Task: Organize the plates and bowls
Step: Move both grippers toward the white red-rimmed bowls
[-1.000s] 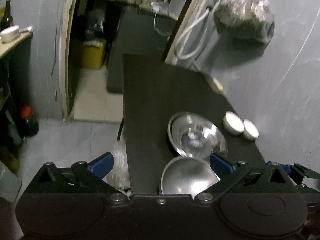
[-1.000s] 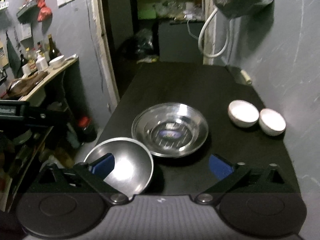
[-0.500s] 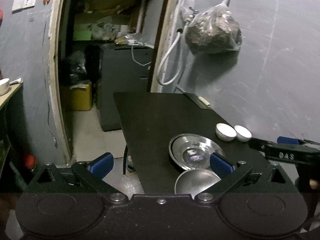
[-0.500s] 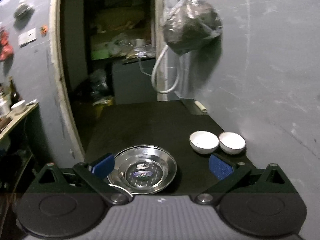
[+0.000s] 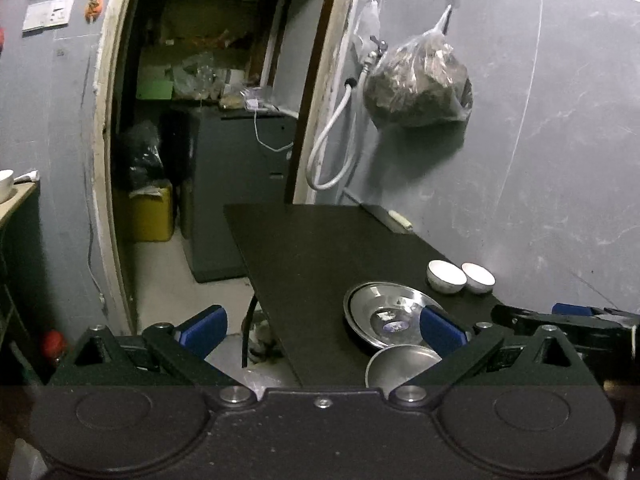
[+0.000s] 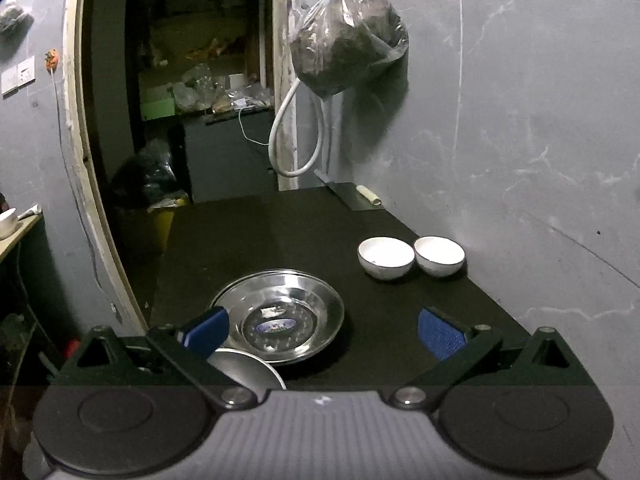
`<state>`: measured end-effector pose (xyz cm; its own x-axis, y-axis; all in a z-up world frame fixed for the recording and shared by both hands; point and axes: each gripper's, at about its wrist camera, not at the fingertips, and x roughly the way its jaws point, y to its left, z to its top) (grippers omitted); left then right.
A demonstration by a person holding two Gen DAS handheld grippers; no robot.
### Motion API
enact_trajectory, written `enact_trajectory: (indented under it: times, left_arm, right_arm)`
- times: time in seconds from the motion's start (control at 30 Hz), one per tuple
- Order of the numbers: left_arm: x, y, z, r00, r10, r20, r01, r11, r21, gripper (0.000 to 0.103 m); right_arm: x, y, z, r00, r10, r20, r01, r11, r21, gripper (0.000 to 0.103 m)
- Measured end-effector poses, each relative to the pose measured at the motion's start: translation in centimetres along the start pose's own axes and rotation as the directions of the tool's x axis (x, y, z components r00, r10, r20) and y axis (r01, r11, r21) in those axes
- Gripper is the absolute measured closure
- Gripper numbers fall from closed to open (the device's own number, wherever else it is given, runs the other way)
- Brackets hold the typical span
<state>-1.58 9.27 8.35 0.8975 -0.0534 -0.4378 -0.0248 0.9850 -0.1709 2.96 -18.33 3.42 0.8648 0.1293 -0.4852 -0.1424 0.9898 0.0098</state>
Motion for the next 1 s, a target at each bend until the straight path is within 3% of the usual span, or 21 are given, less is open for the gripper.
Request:
enact_trajectory:
  times: [0.27,0.5,0.77,1.0]
  left_arm:
    - [3.6,-1.6,2.1,0.999,-0.033,-0.019,0.033,0.999,-0.007,0.001]
    - [8.6,-3.7,3.1,0.996,-0.054,-0.073,0.053,0.998,-0.027,0.001]
    - [15.3,-7.2,5.0,0.988,-0.082,-0.129,0.084,0.996,0.010,0.001]
    - [21.7,-10.0,6.8,0.981,-0.077,-0.177,0.079,0.997,0.007,0.001]
  right_arm:
    - [-0.6,-1.4,0.1,0.999,-0.047,-0.014,0.047,0.999,-0.026,0.000]
    - [1.4,-4.2,0.9,0.997,-0.079,-0.021,0.079,0.997,-0.015,0.000]
    - [6.2,-9.0,3.3,0.998,-0.003,-0.070,0.009,0.997,0.080,0.000]
    - [10.8,-12.0,4.7,0.993,0.033,-0.114,-0.025,0.997,0.073,0.000]
